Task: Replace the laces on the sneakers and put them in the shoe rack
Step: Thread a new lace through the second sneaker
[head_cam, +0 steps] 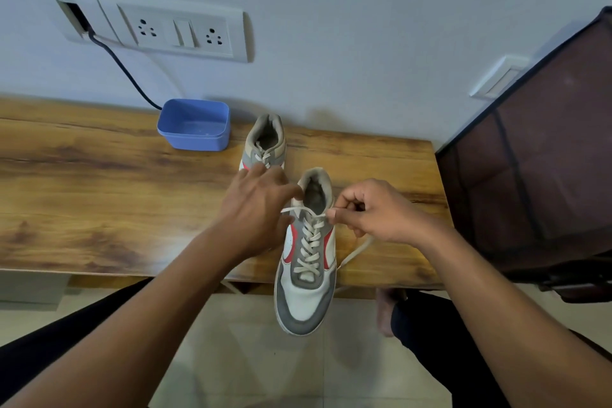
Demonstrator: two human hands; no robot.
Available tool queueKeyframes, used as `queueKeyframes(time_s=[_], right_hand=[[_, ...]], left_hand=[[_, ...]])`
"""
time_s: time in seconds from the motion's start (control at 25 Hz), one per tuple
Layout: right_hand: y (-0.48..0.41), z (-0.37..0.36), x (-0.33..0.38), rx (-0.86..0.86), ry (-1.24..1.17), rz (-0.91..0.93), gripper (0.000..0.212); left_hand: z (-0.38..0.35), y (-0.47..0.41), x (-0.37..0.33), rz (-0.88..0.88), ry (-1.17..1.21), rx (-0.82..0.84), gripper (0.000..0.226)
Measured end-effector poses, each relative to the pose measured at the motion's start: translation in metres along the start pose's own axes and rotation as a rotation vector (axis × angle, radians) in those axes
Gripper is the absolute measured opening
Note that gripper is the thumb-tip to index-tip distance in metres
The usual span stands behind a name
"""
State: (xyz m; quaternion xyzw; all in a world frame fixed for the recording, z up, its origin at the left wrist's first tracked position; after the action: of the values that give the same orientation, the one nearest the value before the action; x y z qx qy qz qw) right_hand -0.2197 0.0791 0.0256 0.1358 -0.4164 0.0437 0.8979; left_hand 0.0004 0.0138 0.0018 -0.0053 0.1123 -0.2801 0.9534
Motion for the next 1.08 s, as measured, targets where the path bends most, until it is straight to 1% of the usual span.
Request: queueKeyframes(time_s=[0.16, 0.28, 0.32, 0.4, 0.52, 0.68, 0.84, 0.96, 1.08], right_hand=[[0.000, -0.002, 0.003, -0.040, -0.024, 0.051, 0.014], [-0.002, -0.008, -0.002, -0.098, -0.062, 0.023, 0.015], [-0.002, -0.009, -0.005, -0.125, -0.081, 0.014, 0.016], [0.000, -0.009, -0.009, -0.191, -0.116, -0.010, 0.018], [0.004, -0.010, -0.011, -0.283, -0.147, -0.049, 0.021], [0.000, -0.008, -0.016, -0.328, -0.157, -0.065, 0.021], [0.001, -0.010, -0.028, -0.373, -0.209, -0.187, 0.018], [0.000, -0.009, -0.029, -0.350, -0.201, -0.179, 0.016], [0.000, -0.011, -0.034, -0.324, -0.213, -0.209, 0.016]], left_hand=[[-0.010, -0.009, -0.004, -0.081, 0.183, -0.005, 0.017], [-0.012, -0.017, -0.008, -0.167, 0.206, -0.012, 0.009], [-0.010, -0.018, -0.009, -0.171, 0.205, -0.015, 0.006], [-0.007, -0.016, -0.006, -0.113, 0.221, -0.024, 0.006], [-0.011, -0.008, -0.004, 0.019, 0.283, 0.018, 0.004], [-0.018, -0.012, -0.002, 0.060, 0.324, 0.022, 0.007], [-0.024, -0.011, 0.009, 0.163, 0.295, -0.017, 0.012], [-0.029, -0.006, 0.008, 0.139, 0.325, 0.008, 0.011], [-0.033, -0.008, 0.014, 0.188, 0.333, -0.006, 0.010]])
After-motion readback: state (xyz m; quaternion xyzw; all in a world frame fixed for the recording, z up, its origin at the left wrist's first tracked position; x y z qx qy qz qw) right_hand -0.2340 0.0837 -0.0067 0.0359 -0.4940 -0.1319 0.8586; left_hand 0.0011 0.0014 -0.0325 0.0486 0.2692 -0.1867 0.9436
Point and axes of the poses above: each hand's wrist, its own y-axis away from the middle knuckle, its own z-axis out of the back of the hand, x = y × z, the point moved 1 cm from there along -y, towards the middle knuckle, and after that the axes turned 13 degrees about z, right-handed, at the moved point
